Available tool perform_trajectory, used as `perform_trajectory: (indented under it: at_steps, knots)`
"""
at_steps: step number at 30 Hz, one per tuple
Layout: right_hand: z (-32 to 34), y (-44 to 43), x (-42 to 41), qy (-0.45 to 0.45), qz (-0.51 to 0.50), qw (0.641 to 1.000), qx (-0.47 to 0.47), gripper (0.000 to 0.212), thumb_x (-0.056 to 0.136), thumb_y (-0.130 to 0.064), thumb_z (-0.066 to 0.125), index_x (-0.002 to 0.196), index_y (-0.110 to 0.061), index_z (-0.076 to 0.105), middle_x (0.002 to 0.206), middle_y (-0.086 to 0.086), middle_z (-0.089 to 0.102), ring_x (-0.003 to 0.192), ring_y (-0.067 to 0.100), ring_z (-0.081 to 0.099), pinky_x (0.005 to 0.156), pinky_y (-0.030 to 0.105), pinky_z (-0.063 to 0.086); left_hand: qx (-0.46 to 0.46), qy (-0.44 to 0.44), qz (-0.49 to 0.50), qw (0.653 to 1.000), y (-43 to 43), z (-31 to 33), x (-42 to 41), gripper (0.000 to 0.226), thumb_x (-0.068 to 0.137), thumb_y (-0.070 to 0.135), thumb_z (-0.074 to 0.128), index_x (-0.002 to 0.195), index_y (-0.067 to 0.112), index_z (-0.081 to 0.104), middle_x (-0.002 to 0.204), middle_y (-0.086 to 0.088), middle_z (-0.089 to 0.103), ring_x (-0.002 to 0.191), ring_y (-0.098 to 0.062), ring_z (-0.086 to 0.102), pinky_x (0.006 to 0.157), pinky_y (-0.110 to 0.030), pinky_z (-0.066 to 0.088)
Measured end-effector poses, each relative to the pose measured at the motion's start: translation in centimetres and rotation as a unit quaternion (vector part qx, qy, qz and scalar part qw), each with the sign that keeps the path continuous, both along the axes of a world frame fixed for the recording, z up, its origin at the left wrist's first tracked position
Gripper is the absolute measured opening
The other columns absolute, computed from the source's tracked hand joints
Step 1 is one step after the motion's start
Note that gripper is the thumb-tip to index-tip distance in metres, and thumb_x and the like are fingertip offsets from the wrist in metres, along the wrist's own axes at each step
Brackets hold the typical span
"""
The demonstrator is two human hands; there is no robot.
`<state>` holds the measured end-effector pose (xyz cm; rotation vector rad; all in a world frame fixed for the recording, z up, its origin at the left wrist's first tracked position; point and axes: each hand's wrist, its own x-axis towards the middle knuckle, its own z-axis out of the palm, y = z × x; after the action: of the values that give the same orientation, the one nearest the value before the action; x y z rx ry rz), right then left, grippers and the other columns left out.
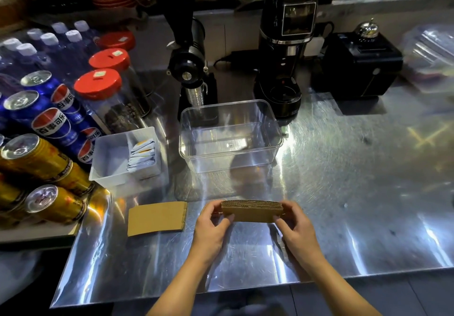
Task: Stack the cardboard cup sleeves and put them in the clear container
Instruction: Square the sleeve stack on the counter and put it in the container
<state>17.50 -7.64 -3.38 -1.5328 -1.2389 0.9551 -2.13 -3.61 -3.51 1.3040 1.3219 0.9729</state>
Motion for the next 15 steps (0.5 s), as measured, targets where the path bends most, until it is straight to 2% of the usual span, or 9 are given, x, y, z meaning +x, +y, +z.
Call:
perform_trajectory:
  at_steps: [4,6,8,12,15]
  knots:
    - [-0.2,0.4,-0.3,-0.005,0.002,1.000,-0.011,0.028,0.086,-0.008,0.059,0.094,-0.034,0.055,0.090,-0.005,0.064,0.083,0.017,0.062,0.073,0.020,0.050,0.005,0.017,0.015,1.000,0.3,0.4,0.0,0.030,0.081,0.010,0.066,0.095,0.037,0.062,0.095,0.001,0.069,0.091,-0.017,0.064,0.085,-0.029,0.053]
    - [0.0,0.7,-0.6,0.017,-0.009,1.000,-0.010,0.025,0.085,-0.009,0.060,0.098,-0.029,0.057,0.092,-0.002,0.065,0.085,0.019,0.063,0.072,0.021,0.052,0.017,0.025,0.023,0.999,0.5,0.8,-0.3,0.034,0.081,0.011,0.066,0.096,0.040,0.060,0.096,0.001,0.067,0.089,-0.016,0.062,0.080,-0.021,0.052]
    - [0.4,1.2,-1.1,0.036,-0.021,0.999,0.000,0.025,0.084,-0.009,0.062,0.097,-0.030,0.057,0.093,-0.002,0.067,0.085,0.016,0.064,0.072,0.016,0.053,0.032,0.029,0.039,0.998,0.7,1.5,-0.6,0.038,0.080,0.009,0.067,0.104,0.037,0.058,0.099,0.002,0.062,0.090,-0.011,0.059,0.077,-0.010,0.048]
    - [1.7,2.7,-2.8,0.079,-0.022,0.996,0.018,0.028,0.081,-0.010,0.066,0.092,-0.035,0.059,0.087,-0.003,0.067,0.077,0.004,0.064,0.066,0.010,0.051,0.047,0.037,0.085,0.995,1.4,3.6,-2.2,0.043,0.080,0.010,0.067,0.119,0.022,0.057,0.096,0.002,0.056,0.088,-0.007,0.056,0.079,-0.012,0.047]
    - [2.6,4.1,-4.9,0.125,0.006,0.992,0.023,0.025,0.079,-0.004,0.067,0.090,-0.027,0.061,0.082,0.001,0.066,0.065,0.001,0.060,0.056,0.012,0.048,0.053,0.051,0.117,0.990,1.9,5.1,-4.5,0.045,0.080,0.008,0.067,0.122,0.016,0.056,0.092,0.004,0.055,0.083,-0.003,0.055,0.072,-0.002,0.043]
